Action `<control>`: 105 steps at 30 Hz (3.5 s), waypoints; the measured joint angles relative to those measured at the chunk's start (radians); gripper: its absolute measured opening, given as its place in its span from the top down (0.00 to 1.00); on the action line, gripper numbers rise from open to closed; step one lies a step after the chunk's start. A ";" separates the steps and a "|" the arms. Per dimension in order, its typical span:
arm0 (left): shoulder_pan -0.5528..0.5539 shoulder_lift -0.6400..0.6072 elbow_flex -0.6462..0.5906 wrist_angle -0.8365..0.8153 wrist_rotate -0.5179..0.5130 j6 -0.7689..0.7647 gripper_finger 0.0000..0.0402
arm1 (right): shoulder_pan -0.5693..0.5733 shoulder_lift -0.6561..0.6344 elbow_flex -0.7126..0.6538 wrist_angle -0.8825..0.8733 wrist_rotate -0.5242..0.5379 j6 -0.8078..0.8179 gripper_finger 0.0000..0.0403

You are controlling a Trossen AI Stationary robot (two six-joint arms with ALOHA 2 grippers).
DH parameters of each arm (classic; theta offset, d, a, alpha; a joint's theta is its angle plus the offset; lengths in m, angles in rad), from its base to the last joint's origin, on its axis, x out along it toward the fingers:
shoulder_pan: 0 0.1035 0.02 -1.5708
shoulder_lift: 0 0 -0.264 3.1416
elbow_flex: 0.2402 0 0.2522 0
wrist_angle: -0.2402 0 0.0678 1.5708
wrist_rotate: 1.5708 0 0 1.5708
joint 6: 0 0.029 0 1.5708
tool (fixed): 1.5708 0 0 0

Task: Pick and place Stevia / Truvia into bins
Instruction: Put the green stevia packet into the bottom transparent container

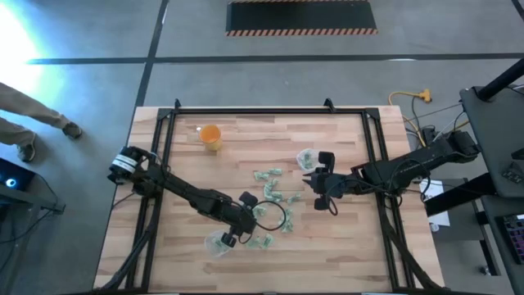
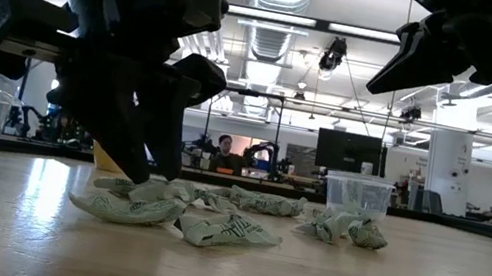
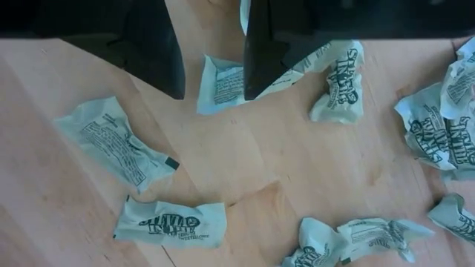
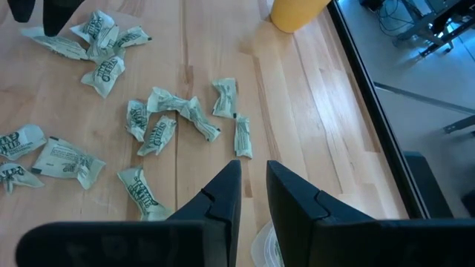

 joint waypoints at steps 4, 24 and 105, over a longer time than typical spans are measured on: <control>0.000 0.008 0.000 0.031 0.001 0.000 0.70 | 0.000 0.000 0.000 0.000 0.000 0.000 0.86; 0.002 0.090 0.048 0.021 0.019 0.034 0.70 | 0.000 0.000 -0.002 0.009 0.000 0.000 0.86; 0.076 0.095 0.208 -0.205 -0.061 -0.199 0.98 | -0.002 0.000 -0.030 0.016 0.000 0.005 0.86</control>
